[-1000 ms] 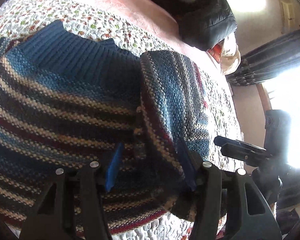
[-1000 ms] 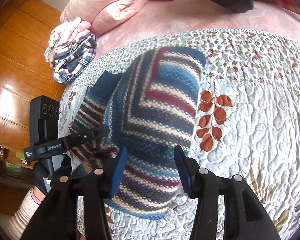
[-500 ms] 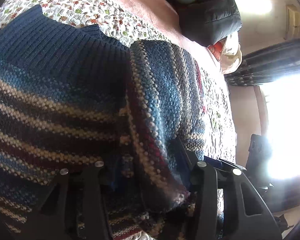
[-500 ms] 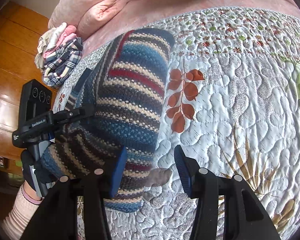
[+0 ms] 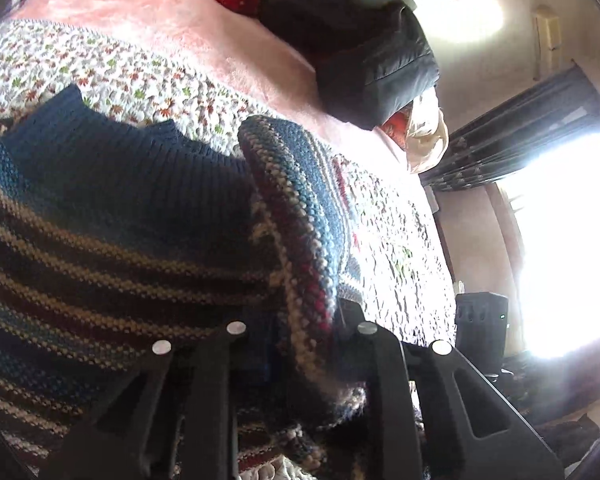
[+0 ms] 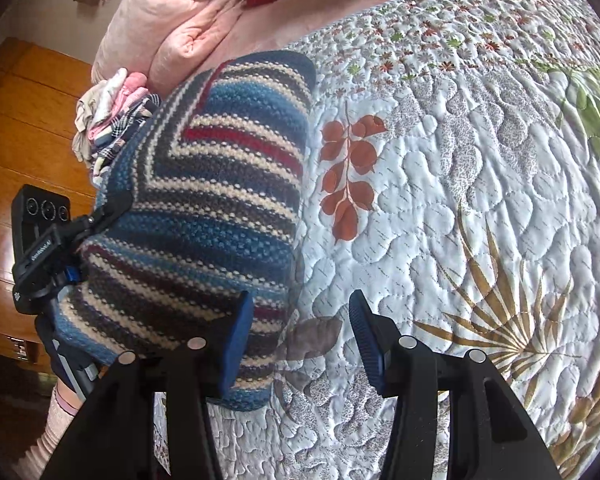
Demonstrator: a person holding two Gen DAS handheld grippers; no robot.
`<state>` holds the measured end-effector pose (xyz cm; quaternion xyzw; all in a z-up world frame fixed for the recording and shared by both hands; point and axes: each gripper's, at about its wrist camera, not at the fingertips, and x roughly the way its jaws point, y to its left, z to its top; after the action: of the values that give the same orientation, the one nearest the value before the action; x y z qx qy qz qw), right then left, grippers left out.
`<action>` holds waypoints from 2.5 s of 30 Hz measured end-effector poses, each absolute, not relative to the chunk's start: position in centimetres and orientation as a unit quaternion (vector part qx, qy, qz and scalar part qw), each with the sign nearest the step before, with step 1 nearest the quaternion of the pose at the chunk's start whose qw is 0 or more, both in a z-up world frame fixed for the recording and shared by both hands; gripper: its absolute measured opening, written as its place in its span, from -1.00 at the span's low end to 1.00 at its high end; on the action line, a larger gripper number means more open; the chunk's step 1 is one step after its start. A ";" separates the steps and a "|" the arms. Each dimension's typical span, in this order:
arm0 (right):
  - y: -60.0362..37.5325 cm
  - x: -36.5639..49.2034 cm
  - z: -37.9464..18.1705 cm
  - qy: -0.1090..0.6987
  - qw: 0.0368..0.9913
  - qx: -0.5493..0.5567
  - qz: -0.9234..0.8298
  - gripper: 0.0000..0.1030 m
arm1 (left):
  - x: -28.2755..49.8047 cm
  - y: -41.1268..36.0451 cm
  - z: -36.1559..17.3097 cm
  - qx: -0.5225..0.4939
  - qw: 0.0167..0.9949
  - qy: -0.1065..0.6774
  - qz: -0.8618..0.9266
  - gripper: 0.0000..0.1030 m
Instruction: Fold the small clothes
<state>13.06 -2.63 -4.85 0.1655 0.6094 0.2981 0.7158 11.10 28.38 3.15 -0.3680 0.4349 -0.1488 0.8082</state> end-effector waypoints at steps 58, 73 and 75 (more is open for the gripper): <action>15.7 6.9 -5.1 0.628 0.679 0.061 0.374 -0.02 | -3.9 45.6 1.8 -0.339 0.798 0.497 -0.017 -0.73; 16.1 6.5 -5.1 0.626 0.679 0.047 0.381 0.00 | -6.9 47.8 -3.9 -0.384 0.781 0.493 0.003 -0.84; 16.3 6.5 -5.2 0.628 0.677 0.049 0.380 0.00 | -6.8 47.6 -4.0 -0.379 0.782 0.494 0.005 -0.83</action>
<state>6.52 16.31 -5.22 0.0489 0.6284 0.3797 0.6772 -6.80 47.64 -3.99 -0.3788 0.4945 0.0046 0.7823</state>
